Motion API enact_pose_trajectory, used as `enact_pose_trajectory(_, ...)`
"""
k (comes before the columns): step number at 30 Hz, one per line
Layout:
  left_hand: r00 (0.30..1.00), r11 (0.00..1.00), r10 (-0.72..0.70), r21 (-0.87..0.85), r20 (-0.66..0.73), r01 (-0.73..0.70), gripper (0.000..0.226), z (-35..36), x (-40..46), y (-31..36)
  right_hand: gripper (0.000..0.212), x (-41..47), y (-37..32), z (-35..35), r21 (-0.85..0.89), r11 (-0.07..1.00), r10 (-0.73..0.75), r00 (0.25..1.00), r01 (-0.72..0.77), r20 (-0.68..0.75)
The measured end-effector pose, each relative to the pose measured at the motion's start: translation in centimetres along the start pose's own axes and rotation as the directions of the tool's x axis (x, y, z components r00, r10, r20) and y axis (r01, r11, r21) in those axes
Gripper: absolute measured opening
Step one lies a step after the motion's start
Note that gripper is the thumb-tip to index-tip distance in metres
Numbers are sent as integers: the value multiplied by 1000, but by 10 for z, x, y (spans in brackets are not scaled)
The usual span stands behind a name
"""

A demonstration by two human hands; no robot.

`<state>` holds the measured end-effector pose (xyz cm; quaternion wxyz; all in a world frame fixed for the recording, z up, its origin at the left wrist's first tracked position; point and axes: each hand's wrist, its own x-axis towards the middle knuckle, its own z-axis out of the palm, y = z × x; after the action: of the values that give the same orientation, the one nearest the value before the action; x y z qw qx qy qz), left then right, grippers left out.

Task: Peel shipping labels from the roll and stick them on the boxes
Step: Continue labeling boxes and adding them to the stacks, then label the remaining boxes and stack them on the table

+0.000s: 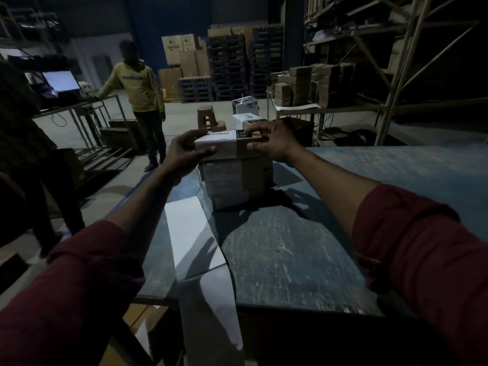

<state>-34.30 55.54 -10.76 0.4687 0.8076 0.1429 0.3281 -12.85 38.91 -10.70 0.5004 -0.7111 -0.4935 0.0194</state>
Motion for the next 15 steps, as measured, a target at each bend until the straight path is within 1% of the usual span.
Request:
enact_pose_trajectory(4,1000,999,-13,38,-15,14,67,-3,6,-7,51,4,4,4,24,999,32,999,-31,-26)
enact_pose_trajectory(7,999,993,-36,116,-3,36,74,0,6,-2,61,-7,-1,-1,80,996,45,998,-42,-36)
enact_pose_trajectory(8,999,993,-51,110,-10,51,76,2,6,2,62,-11,-3,-4,82,996,43,998,-39,-50)
enact_pose_trajectory(9,998,991,-36,131,-47,42,76,4,5,5,61,-16,-6,-7,70,997,37,997,-32,-71)
enact_pose_trajectory(10,990,978,23,208,-137,6,72,6,4,9,57,-20,-7,-11,52,998,35,995,-30,-96)
enact_pose_trajectory(11,957,937,139,346,-253,-45,63,11,3,14,50,-26,-8,-17,27,999,32,991,-28,-126)
enact_pose_trajectory(12,888,878,290,468,-356,-100,51,18,1,17,43,-34,-8,-24,-5,1000,27,987,-28,-158)
enact_pose_trajectory(13,802,828,425,538,-420,-157,39,29,-4,23,36,-43,-7,-33,-39,999,21,982,-29,-189)
enact_pose_trajectory(14,737,805,508,551,-445,-221,30,46,-10,33,30,-55,-7,-44,-67,997,11,977,-26,-213)
enact_pose_trajectory(15,705,794,557,530,-438,-298,24,66,-19,45,25,-69,-7,-56,-90,996,1,974,-22,-228)
